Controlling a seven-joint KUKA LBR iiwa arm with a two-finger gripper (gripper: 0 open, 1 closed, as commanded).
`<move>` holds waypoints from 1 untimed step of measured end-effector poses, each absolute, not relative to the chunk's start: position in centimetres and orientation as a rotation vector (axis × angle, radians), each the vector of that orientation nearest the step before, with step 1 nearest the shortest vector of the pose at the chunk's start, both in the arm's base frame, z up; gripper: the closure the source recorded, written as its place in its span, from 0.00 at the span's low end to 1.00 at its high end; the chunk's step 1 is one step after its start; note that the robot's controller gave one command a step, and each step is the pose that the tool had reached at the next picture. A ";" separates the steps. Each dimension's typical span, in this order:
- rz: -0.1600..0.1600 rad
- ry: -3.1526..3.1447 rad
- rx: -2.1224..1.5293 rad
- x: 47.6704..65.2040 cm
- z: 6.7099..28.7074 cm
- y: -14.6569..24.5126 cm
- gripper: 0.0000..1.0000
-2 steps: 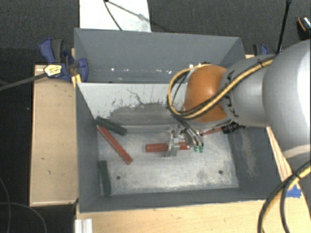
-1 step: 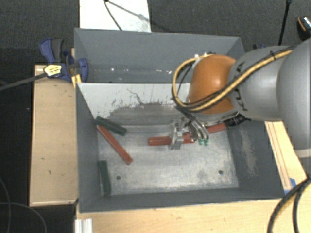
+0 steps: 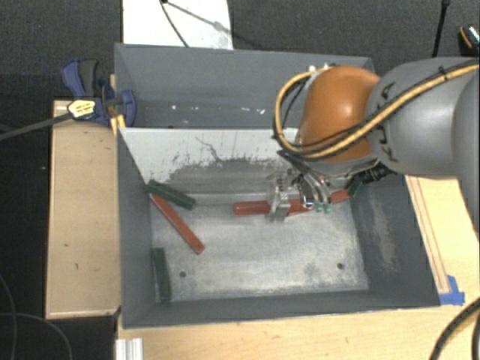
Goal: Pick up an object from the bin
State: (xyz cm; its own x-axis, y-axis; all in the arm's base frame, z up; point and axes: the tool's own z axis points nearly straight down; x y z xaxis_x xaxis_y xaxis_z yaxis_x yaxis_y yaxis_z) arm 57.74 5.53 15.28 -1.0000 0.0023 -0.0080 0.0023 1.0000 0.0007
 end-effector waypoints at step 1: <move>0.000 3.135 0.000 57.9 17.1 5.5 1.00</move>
Offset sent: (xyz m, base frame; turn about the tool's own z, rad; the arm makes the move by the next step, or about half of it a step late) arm 0.0000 -0.0001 0.0161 0.0000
